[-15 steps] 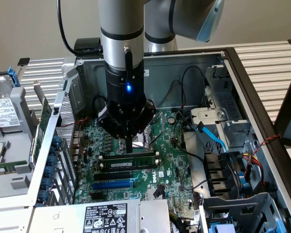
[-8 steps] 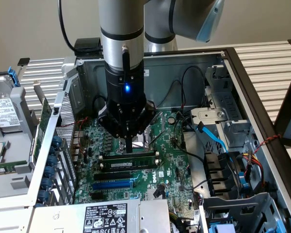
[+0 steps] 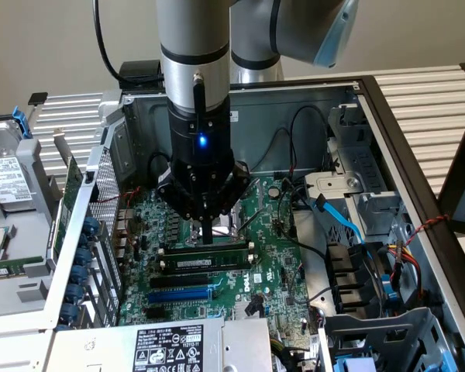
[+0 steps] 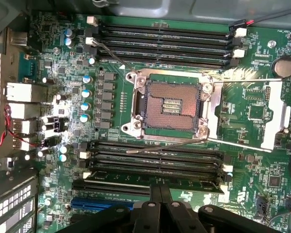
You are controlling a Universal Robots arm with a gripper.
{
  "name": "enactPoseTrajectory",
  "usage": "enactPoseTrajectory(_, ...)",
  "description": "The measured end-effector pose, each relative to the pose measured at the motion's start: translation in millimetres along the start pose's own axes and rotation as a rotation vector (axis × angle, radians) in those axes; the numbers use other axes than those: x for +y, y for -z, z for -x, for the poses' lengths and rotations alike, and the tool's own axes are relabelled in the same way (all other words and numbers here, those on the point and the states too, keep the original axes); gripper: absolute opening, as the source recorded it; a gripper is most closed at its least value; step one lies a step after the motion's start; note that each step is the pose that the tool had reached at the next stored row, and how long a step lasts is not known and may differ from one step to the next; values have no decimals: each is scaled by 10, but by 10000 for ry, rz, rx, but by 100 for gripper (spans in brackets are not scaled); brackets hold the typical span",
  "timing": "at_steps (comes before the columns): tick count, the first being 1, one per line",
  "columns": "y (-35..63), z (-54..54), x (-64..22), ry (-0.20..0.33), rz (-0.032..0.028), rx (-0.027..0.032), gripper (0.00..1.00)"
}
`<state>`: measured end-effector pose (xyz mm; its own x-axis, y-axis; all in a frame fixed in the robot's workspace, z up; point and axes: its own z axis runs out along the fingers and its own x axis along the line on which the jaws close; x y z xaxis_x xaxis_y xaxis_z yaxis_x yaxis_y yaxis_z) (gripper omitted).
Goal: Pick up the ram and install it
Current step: 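Press down the ram until it locks into place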
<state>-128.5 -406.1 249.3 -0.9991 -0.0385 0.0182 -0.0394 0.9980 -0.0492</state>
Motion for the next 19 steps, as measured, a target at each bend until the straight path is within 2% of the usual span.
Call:
enactPoseTrajectory(7,3,278,-11,2,4,-5,10)
enactPoseTrajectory(11,-11,345,-24,-1,26,-41,10)
enactPoseTrajectory(12,-64,369,-47,-11,67,-143,10)
enactPoseTrajectory(13,-120,384,-81,-24,84,-263,10)
enactPoseTrajectory(14,-169,390,-127,-36,227,-311,10)
enactPoseTrajectory(15,-182,391,-139,-42,371,-348,10)
enactPoseTrajectory(19,-203,391,-150,-56,369,-356,10)
